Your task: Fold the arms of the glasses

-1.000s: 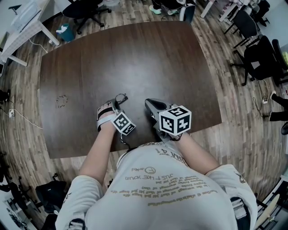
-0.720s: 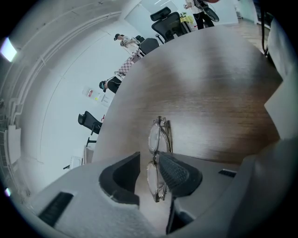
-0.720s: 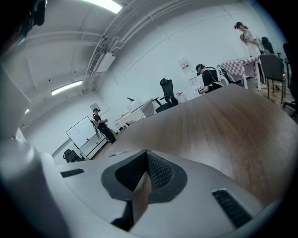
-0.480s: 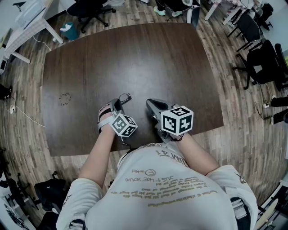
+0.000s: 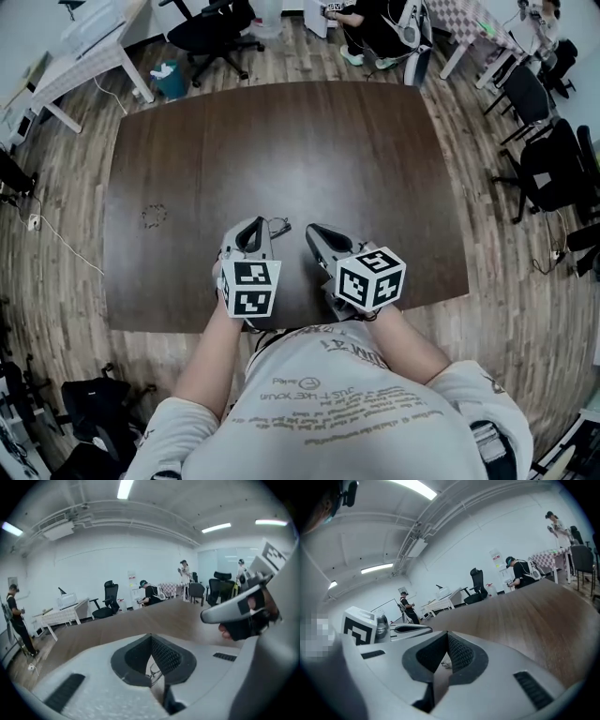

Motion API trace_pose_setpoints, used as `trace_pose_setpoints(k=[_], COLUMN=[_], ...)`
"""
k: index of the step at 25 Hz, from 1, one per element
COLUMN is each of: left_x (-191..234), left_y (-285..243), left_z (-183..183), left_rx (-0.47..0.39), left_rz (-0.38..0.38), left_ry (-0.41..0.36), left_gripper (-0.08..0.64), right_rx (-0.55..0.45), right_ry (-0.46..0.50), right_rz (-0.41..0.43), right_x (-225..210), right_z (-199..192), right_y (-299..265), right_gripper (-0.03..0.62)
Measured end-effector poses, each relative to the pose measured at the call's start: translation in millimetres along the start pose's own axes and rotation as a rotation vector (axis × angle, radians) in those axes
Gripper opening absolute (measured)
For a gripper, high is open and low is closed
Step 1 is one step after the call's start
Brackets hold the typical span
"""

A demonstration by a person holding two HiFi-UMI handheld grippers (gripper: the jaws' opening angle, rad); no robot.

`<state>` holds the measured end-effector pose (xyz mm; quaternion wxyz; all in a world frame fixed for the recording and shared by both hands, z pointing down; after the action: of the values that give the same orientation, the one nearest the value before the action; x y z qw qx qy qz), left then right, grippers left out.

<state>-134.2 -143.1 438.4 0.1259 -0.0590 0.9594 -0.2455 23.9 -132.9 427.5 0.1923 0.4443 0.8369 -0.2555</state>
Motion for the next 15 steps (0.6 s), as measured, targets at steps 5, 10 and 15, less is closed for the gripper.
trace_pose_setpoints(k=[5,10,15], left_x=[32,64,91], left_y=[39,83,114], left_z=[37,52,56], left_rx=[-0.104,-0.169,-0.204], left_rz=[0.077,0.152,0.226], left_ry=[0.206,0.273,0.268], left_gripper=[0.014,0.014,0.014], right_rx=[-0.099,-0.227,-0.23], right_ry=[0.146,0.307,0.446], right_rz=[0.006,-0.001,0.029], right_x=[34,74,105], right_z=[39,77,89], right_y=[-5,-17,-37], right_gripper=[0.014,0.013,0.012])
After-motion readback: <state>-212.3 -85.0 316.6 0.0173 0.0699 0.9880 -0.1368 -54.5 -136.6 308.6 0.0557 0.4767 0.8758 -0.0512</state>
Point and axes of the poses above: the fingertips, and each gripper's own axes: y backward along the fingers, x to its left, z out of its top, the point moved 7 cm from there along y, backward along the fingers, and after that the axes turned 15 degrees about z, right-handed, at the moved point
